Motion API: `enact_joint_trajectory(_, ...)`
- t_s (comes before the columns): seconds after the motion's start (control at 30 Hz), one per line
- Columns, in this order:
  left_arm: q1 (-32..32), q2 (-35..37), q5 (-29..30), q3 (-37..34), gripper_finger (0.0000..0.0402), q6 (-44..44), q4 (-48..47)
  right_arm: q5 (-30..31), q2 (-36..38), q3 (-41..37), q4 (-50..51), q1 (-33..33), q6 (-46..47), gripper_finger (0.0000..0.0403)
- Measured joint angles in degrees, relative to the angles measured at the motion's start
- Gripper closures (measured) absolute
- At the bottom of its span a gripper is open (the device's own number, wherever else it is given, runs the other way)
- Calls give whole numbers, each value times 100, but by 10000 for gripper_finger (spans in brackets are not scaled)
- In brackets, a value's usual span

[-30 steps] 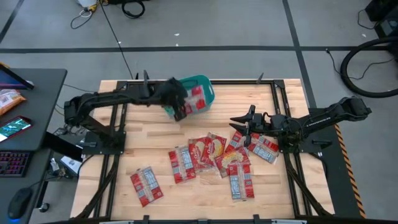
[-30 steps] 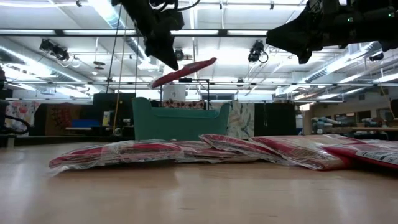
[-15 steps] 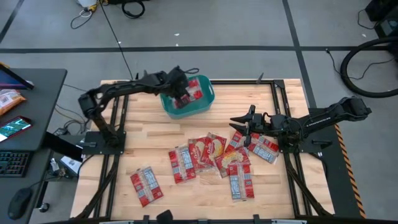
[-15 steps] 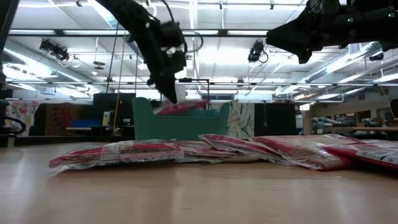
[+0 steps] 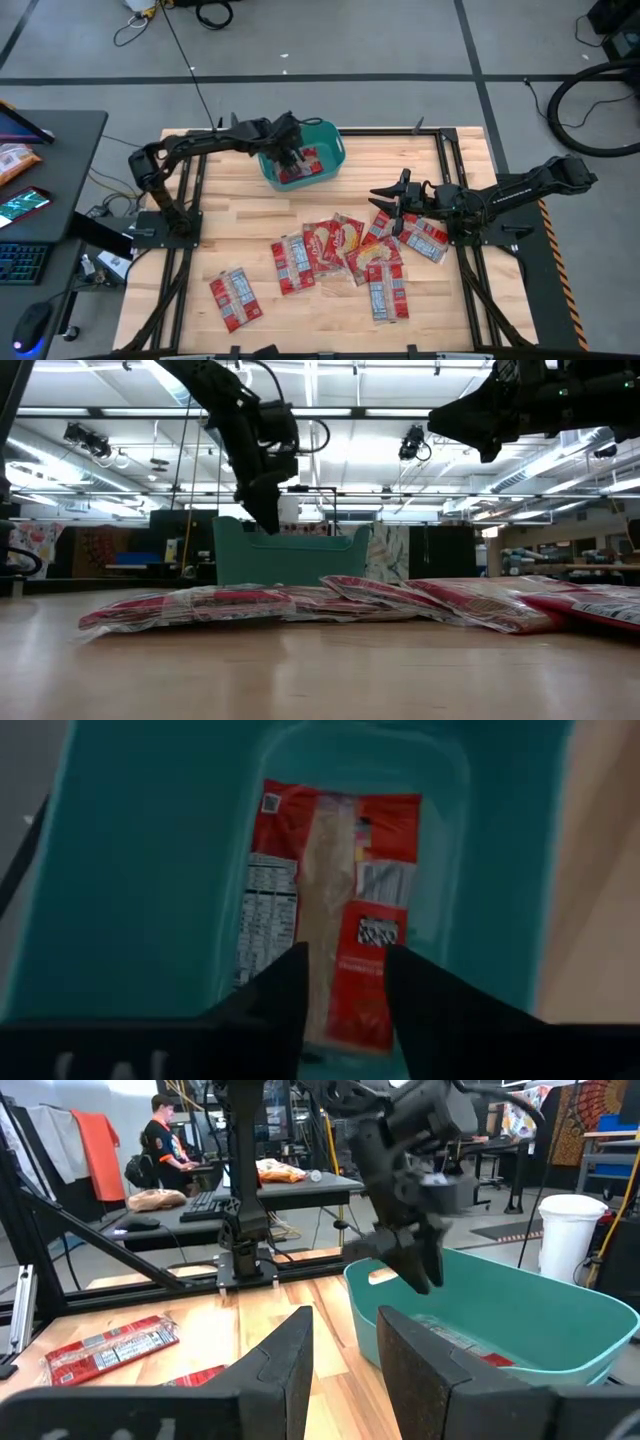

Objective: Sort popcorn bags into baskets
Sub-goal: Put the red popcorn bag into the green bin

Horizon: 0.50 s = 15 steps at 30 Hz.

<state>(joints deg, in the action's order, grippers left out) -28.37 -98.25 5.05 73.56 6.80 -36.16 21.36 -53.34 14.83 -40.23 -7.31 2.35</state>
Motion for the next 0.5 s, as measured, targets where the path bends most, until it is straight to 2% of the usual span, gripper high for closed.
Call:
enact_joint_trajectory(0.1, 319, 221, 0, 0, 246, 678, -138, 0, 0, 0, 0, 0, 0, 284)
enact_joint_trajectory(0.27, 1216, 386, -62, 0, 254, 1785, -236, 0, 0, 0, 4, 0, 0, 284)
enact_joint_trajectory(0.5, 2323, 314, -51, -1, 257, 1936, -280, 11, 0, 0, 42, 0, 23, 284)
